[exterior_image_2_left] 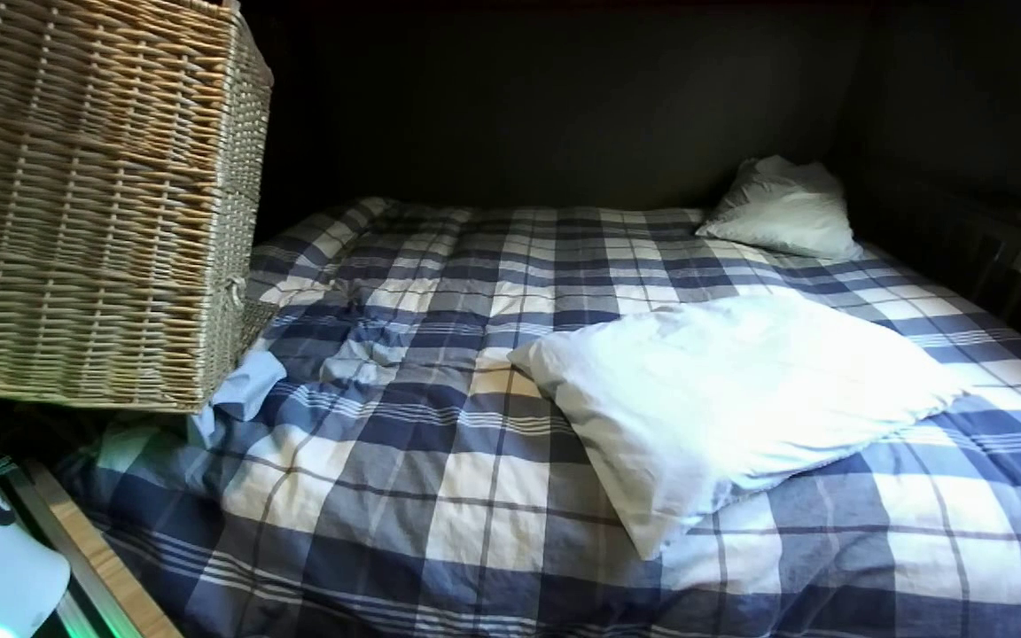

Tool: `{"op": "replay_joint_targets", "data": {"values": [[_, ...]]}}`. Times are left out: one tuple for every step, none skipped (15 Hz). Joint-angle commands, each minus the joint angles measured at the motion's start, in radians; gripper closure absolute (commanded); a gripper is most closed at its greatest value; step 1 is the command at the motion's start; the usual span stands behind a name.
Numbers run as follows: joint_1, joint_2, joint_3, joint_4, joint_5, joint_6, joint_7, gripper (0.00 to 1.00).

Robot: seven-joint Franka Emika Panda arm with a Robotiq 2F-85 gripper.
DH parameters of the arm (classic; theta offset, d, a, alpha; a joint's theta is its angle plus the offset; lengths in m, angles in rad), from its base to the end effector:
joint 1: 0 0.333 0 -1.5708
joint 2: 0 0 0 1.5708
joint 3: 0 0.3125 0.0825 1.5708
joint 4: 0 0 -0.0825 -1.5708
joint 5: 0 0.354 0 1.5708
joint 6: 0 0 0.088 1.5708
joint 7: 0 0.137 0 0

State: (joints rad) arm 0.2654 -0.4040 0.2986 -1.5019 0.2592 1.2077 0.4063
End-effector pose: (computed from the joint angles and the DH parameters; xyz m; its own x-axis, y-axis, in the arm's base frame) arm 0.2430 0.2510 0.7527 0.9704 0.2381 0.0393 0.2413 -0.9597 -0.1440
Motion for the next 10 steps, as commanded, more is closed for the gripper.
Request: {"op": "replay_joint_targets", "data": {"values": [[-0.006, 0.096, -0.012, 0.231, 0.123, -0.153, -0.042, 0.95], [-0.009, 0.114, -0.018, 0.265, 0.143, -0.198, -0.048, 0.95], [-0.012, 0.133, -0.024, 0.298, 0.163, -0.244, -0.054, 0.95], [-0.016, 0.151, -0.032, 0.328, 0.184, -0.292, -0.061, 0.95], [-0.020, 0.171, -0.040, 0.364, 0.206, -0.347, -0.065, 0.95], [-0.024, 0.189, -0.049, 0.392, 0.229, -0.397, -0.074, 0.95], [-0.029, 0.209, -0.058, 0.421, 0.256, -0.451, -0.076, 0.95], [0.055, 0.186, -0.114, 0.326, 0.262, -0.410, -0.077, 0.95], [0.098, 0.176, -0.147, 0.268, 0.277, -0.390, -0.080, 0.95], [0.129, 0.181, -0.174, 0.253, 0.295, -0.393, -0.081, 0.95]]}}
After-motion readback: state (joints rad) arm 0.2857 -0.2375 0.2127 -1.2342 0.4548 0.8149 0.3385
